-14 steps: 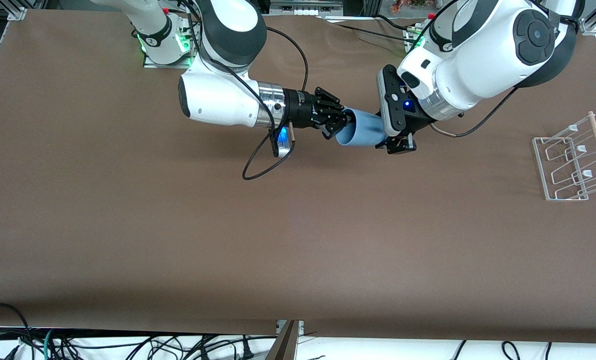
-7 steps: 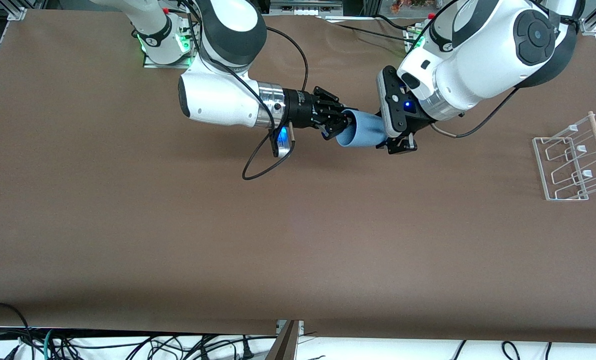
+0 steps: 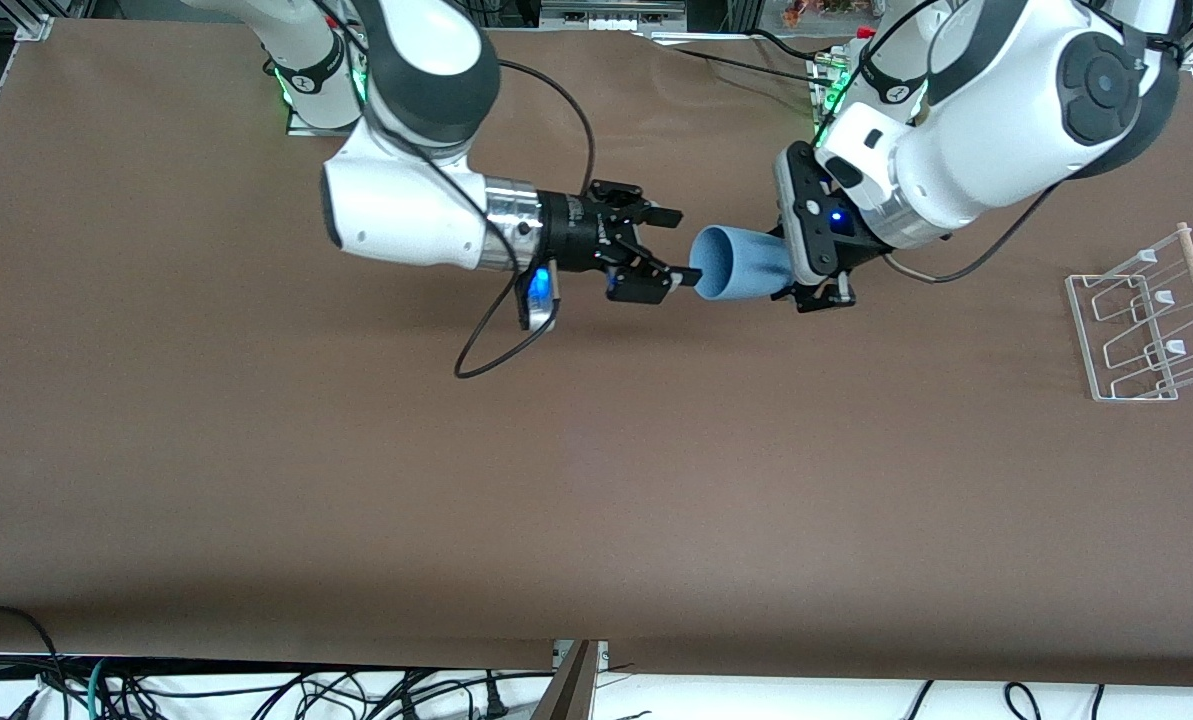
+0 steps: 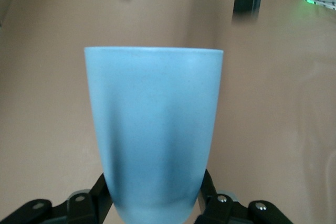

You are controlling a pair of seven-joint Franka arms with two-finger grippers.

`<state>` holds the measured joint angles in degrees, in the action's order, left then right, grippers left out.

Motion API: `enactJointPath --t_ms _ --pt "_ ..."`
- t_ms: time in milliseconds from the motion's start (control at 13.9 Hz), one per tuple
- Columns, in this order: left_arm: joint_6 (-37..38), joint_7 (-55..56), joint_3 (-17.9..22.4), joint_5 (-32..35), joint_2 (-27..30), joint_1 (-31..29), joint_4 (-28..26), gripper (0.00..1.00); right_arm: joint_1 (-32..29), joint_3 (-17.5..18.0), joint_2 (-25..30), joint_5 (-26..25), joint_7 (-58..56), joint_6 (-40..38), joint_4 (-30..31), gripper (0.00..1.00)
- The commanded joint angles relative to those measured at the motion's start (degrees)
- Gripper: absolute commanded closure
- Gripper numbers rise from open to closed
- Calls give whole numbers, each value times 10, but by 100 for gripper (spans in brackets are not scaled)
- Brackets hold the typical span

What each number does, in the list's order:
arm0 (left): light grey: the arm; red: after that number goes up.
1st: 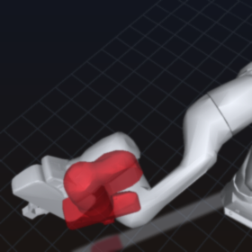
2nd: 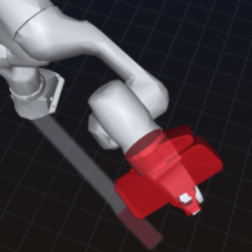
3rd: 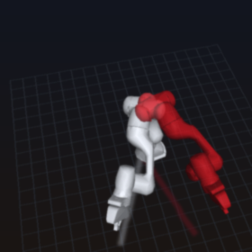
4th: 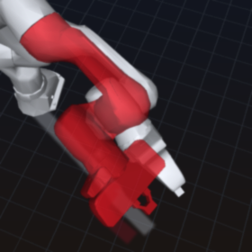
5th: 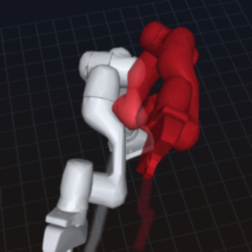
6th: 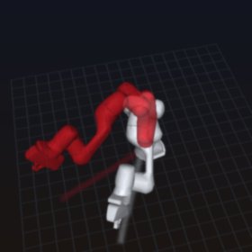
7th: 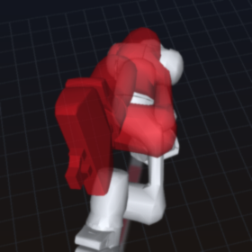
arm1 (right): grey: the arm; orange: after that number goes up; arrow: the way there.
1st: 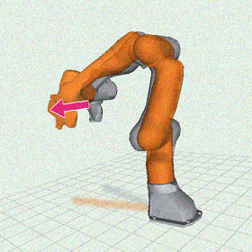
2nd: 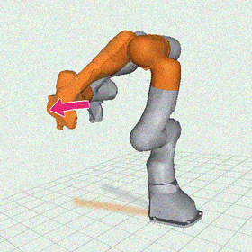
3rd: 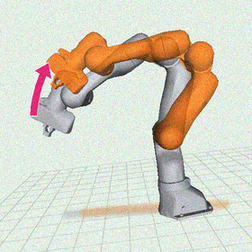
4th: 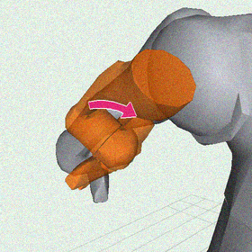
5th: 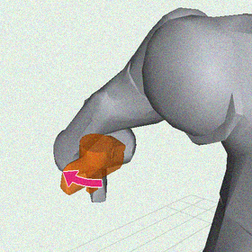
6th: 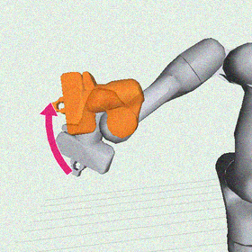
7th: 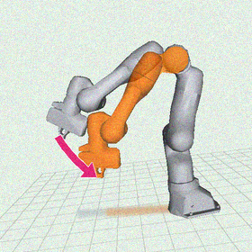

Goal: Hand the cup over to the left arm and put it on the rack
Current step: 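Open the right gripper and withdraw it while the left gripper carries the cup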

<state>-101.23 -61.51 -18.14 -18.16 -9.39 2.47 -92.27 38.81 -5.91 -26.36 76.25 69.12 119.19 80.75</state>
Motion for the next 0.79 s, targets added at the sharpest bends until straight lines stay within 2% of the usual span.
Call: enactJointPath --t_ms 0,144,288,503,647,719 --pt "60 -54 57 -1 8 -7 10 100 -58 -1 25 -1 -1 -85 -5 1" --pt "105 -84 105 21 7 -6 20 100 -64 -21 52 -43 -2 -119 -5 1" --pt "133 -86 136 96 8 -10 28 100 -64 -35 86 -80 -3 -144 -3 1" --pt "149 -98 143 227 7 -31 18 100 -65 -89 116 -116 -24 -242 -2 1" --pt "149 -97 143 341 6 -37 7 100 -64 -132 136 -134 -42 -307 4 1" --pt "149 -96 143 401 3 -42 0 100 -64 -142 148 -162 -60 -329 5 1"
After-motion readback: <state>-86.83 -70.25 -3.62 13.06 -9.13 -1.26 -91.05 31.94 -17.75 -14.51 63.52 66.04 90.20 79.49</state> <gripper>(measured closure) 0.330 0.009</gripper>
